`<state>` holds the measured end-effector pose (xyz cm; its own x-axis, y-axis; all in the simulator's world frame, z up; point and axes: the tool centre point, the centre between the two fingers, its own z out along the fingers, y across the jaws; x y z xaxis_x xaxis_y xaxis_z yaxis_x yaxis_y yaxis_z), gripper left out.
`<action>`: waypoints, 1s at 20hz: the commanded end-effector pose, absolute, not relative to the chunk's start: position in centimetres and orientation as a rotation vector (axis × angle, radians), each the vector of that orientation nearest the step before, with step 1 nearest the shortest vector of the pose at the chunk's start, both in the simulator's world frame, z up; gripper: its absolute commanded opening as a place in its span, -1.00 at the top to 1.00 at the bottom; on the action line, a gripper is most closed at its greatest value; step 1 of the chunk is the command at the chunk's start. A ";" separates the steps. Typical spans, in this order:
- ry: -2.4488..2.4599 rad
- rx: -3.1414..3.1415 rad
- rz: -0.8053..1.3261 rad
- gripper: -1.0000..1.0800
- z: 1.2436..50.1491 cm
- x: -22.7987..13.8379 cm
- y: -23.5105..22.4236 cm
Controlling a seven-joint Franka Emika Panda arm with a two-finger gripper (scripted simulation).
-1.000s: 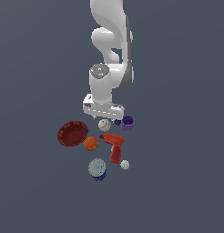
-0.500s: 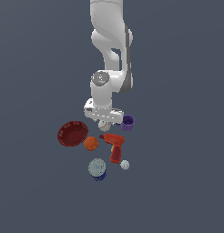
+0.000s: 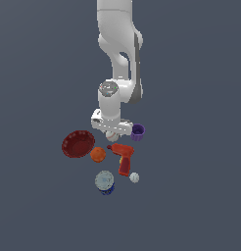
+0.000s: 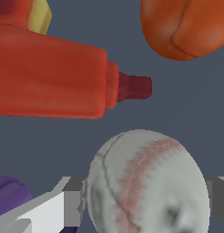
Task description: Pick up a designated object from a clutter of objects.
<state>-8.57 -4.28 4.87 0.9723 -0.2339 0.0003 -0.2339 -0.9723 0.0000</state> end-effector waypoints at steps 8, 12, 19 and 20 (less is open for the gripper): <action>0.370 -3.120 -0.001 1.00 4.9 -8.6 -4.3; 0.370 -3.120 -0.001 1.00 5.2 -8.6 -4.3; 0.370 -3.120 -0.001 1.00 7.4 -8.7 -4.3; 0.370 -3.120 -0.001 1.00 7.9 -8.8 -4.3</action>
